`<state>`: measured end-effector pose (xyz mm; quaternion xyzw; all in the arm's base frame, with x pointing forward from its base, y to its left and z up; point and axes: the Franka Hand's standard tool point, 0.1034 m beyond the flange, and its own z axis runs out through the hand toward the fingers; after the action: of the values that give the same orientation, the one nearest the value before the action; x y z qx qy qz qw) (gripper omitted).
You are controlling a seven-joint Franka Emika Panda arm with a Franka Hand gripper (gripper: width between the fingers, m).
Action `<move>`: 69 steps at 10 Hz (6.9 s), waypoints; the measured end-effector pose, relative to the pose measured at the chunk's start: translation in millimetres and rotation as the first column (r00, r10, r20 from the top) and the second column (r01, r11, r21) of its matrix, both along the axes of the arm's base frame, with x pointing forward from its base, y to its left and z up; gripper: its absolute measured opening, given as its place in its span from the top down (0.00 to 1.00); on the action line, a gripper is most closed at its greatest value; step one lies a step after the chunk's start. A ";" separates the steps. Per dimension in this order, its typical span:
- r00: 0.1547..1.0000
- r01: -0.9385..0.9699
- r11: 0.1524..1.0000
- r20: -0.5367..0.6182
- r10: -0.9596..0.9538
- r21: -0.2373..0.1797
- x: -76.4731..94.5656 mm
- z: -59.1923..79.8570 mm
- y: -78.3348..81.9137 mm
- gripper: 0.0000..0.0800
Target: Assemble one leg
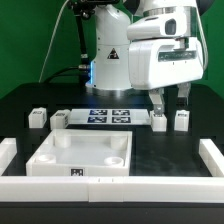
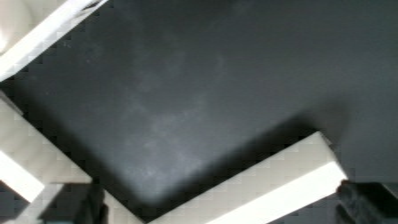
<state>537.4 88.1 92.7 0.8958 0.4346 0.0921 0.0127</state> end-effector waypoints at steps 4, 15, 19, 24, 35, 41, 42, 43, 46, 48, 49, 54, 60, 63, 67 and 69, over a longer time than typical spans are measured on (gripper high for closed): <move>1.000 0.001 1.000 0.017 -0.002 0.005 0.3 -0.1 -0.1 0.19; 0.941 -0.338 0.938 -0.037 0.336 -0.072 -36.3 -25.8 -66.6 0.19; 0.927 -0.375 0.924 -0.039 0.373 -0.080 -37.8 -27.6 -70.0 0.19; 0.870 -0.492 0.864 -0.089 0.485 -0.109 -53.5 -44.9 -113.9 0.19; 0.891 -0.443 0.894 -0.141 0.431 -0.067 -65.5 -86.4 -136.1 0.68; 0.891 -0.443 0.894 -0.142 0.431 -0.067 -65.9 -86.6 -136.3 0.93; 0.891 -0.443 0.894 -0.142 0.431 -0.067 -65.9 -86.6 -136.3 0.93; 0.891 -0.443 0.894 -0.142 0.431 -0.067 -65.9 -86.6 -136.3 0.93; 0.857 -0.506 0.861 -0.149 0.494 -0.056 -63.8 -86.7 -108.9 0.93; 0.846 -0.523 0.851 -0.152 0.511 -0.048 -57.7 -86.4 -92.1 0.93; 0.844 -0.526 0.849 -0.152 0.514 -0.047 -57.7 -86.6 -85.6 0.93; 0.808 -0.579 0.814 -0.165 0.566 -0.044 -52.4 -86.7 -77.3 0.93; 0.784 -0.607 0.795 -0.177 0.596 -0.011 -35.5 -84.9 -18.5 0.93; 0.789 -0.596 0.803 -0.193 0.584 -0.005 -34.9 -82.7 -8.0 0.93; 0.789 -0.595 0.804 -0.193 0.583 -0.005 -35.1 -83.0 -8.5 0.82; 0.789 -0.595 0.804 -0.193 0.583 -0.005 -35.2 -83.1 -8.7 0.40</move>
Offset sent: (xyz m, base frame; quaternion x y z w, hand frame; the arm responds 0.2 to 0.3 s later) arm 0.0000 0.0000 0.0000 0.0000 0.0000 0.0000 1.0000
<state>502.2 79.4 9.6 0.7195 0.6940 -0.0051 -0.0271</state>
